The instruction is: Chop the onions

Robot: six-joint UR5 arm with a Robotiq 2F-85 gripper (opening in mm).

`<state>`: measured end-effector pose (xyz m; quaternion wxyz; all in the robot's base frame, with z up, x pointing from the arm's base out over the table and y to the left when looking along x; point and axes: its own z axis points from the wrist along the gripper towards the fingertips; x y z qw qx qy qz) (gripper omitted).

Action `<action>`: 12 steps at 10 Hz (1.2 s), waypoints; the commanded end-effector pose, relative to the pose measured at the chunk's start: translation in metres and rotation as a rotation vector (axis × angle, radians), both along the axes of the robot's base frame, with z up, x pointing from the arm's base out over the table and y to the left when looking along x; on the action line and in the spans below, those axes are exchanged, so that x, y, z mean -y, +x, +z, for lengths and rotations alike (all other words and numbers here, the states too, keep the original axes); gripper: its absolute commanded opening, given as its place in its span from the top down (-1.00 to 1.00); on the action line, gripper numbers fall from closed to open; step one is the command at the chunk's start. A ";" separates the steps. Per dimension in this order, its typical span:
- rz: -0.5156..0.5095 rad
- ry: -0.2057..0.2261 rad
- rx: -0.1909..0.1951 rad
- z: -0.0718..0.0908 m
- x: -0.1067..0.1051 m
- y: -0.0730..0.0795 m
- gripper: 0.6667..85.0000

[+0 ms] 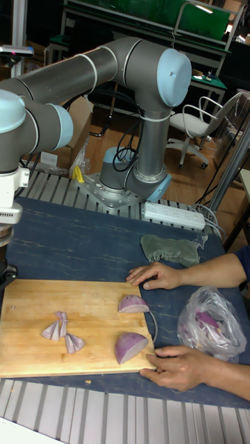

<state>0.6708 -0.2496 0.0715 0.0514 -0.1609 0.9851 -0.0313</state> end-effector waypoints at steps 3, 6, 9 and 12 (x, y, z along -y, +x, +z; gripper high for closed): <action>0.007 0.013 -0.008 -0.003 -0.001 0.000 0.70; 0.022 0.028 0.001 -0.004 -0.004 0.002 0.52; 0.051 0.054 -0.004 -0.005 -0.009 0.000 0.15; 0.078 0.057 -0.015 -0.007 -0.007 -0.004 -0.08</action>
